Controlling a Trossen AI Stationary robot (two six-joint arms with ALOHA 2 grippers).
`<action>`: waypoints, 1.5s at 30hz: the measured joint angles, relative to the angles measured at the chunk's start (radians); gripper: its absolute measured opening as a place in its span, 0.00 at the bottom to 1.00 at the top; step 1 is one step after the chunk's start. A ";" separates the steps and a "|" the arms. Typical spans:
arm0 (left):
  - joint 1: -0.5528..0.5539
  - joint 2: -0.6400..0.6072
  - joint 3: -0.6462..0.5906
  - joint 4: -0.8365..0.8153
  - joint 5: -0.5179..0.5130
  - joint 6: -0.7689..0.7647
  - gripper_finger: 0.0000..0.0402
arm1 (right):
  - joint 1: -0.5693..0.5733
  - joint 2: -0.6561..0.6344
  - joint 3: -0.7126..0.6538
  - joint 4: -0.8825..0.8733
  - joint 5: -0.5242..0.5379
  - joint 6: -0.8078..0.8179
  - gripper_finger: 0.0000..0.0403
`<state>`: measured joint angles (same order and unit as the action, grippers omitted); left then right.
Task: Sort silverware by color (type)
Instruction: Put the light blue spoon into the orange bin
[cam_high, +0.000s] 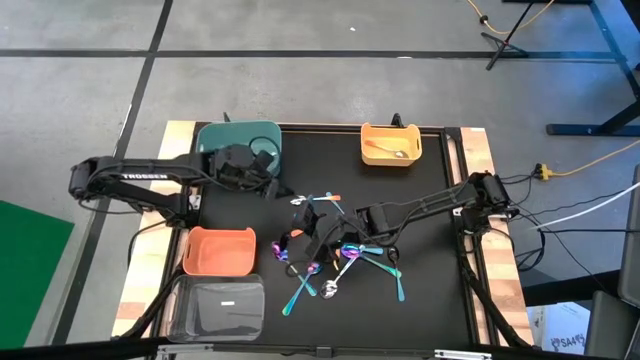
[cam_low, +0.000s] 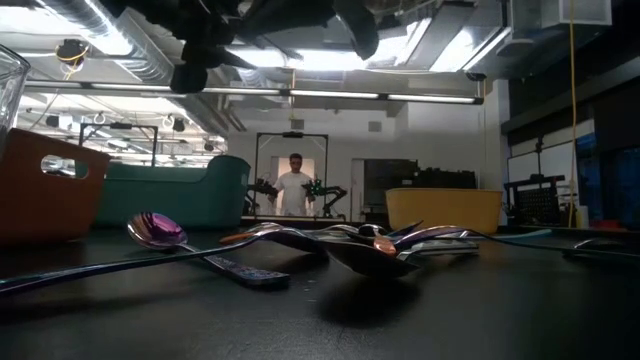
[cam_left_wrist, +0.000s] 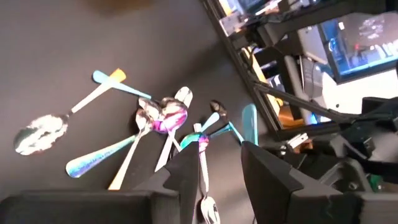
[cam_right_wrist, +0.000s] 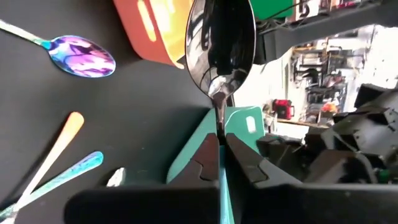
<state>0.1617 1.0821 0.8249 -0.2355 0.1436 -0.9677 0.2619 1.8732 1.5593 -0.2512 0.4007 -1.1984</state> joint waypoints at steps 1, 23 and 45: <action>-0.007 0.008 0.000 0.007 0.000 -0.001 0.28 | 0.000 0.000 0.000 0.001 0.000 -0.015 0.00; -0.105 0.110 0.000 0.141 -0.002 -0.096 0.28 | 0.000 0.000 0.000 0.009 -0.103 -0.046 0.00; -0.120 0.109 0.000 0.232 -0.045 -0.072 0.28 | 0.000 0.000 0.000 -0.044 -0.106 -0.037 0.00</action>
<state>0.0417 1.1908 0.8246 -0.0038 0.0987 -1.0393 0.2623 1.8732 1.5593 -0.2954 0.2947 -1.2358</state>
